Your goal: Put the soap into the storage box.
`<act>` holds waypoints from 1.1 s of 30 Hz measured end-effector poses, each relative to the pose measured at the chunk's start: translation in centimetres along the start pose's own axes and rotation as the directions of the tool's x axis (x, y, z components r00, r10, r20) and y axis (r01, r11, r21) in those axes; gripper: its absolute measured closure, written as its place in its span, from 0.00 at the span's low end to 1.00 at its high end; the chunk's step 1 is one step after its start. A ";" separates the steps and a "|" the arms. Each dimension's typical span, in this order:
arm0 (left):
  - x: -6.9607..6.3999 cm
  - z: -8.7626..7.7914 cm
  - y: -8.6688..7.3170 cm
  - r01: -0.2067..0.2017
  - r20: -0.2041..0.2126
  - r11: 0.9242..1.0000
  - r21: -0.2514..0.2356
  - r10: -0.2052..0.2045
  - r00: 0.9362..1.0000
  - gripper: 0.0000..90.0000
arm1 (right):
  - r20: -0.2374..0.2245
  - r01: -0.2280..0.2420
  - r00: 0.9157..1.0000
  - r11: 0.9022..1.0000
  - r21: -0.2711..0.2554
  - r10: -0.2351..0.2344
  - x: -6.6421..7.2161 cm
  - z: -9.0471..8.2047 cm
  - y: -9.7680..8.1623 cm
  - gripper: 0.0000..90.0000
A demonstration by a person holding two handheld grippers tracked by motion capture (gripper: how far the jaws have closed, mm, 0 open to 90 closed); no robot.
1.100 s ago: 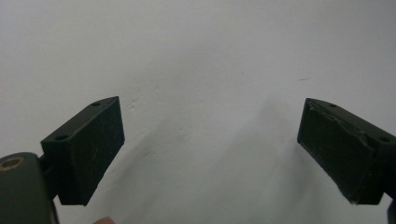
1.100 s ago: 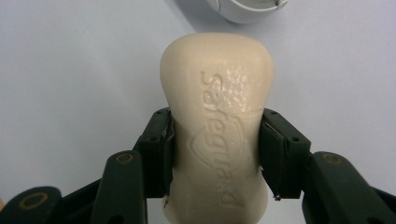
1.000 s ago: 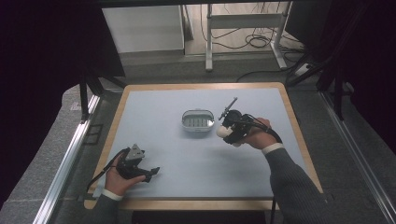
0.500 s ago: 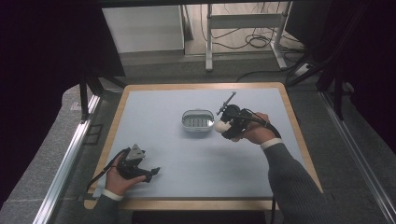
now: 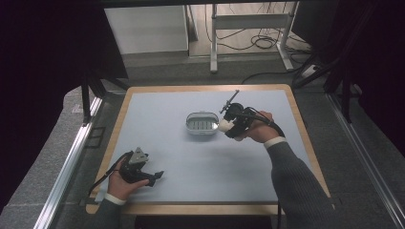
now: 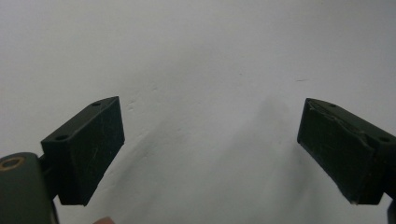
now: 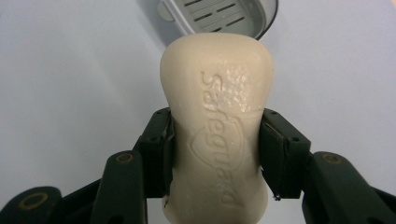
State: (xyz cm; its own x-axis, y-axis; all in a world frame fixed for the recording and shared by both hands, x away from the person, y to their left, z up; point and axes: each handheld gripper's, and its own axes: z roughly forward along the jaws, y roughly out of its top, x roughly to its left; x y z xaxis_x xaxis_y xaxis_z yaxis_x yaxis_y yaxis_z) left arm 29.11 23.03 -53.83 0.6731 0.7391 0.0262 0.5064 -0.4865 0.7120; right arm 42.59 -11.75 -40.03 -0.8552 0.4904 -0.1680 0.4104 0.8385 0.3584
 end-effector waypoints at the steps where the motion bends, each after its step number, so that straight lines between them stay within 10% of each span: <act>1: 0.0 0.0 0.0 0.000 -0.001 1.000 -0.001 0.000 1.000 0.09 | 0.002 0.001 1.000 1.000 -0.004 -0.001 -0.1 0.0 0.1 0.56; 33: 0.0 -0.1 0.0 0.003 0.007 1.000 -0.007 -0.003 1.000 0.09 | -0.017 0.034 0.999 0.999 0.000 -0.034 -1.1 1.9 3.7 0.55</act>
State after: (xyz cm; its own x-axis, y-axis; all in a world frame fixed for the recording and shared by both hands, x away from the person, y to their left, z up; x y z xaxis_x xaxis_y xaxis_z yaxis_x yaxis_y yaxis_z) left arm 29.09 23.11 -53.74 0.6758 0.7369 0.0192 0.5045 -0.4814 0.7167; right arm 45.64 -8.78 -40.30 -0.8738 0.4576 -0.1645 0.3812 0.8546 0.3526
